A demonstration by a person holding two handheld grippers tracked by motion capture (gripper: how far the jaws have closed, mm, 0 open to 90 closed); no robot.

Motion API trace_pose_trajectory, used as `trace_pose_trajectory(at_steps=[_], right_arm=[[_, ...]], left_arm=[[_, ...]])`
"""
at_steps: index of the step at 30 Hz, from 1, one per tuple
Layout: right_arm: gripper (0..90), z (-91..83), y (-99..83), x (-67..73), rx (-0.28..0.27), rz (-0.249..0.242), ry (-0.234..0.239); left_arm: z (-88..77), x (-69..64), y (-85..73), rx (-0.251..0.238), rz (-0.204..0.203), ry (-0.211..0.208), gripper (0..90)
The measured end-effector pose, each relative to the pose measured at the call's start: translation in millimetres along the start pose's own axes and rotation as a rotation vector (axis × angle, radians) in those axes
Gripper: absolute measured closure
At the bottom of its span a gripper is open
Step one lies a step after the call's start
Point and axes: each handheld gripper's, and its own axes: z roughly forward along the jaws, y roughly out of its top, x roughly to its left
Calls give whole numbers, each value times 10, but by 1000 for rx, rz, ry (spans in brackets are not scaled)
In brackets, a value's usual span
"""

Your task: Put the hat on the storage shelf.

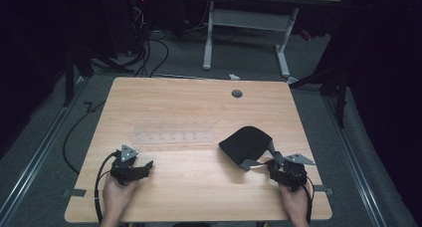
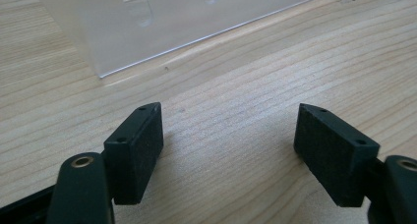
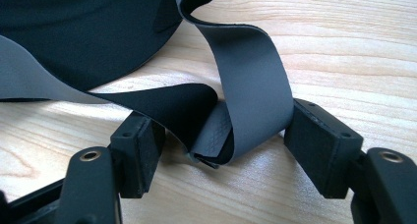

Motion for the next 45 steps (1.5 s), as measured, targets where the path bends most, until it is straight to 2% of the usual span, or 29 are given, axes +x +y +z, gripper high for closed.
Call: trace_pose_trajectory(at_steps=[15,23,25,29,38,41,45], right_arm=[[327,-1,2,-4,0,2,2],[320,-8,3,-50,-5,34,35],[332,-14,-4,-44,-5,43,28],[320,-4,-1,6,1,11,-5],[217,8,29,34,37,-19,25],[224,1,29,40,41,-21,27],[281,-25,10,61,30,-23,24]], left_arm=[[-1,0,0,1,0,1,273],[-2,-2,0,1,-1,2,273],[-2,-2,0,1,-1,2,273],[-2,-2,0,1,-1,3,273],[-2,-2,0,1,-2,3,273],[-2,-2,0,1,-2,2,273],[-2,-2,0,1,-1,3,273]])
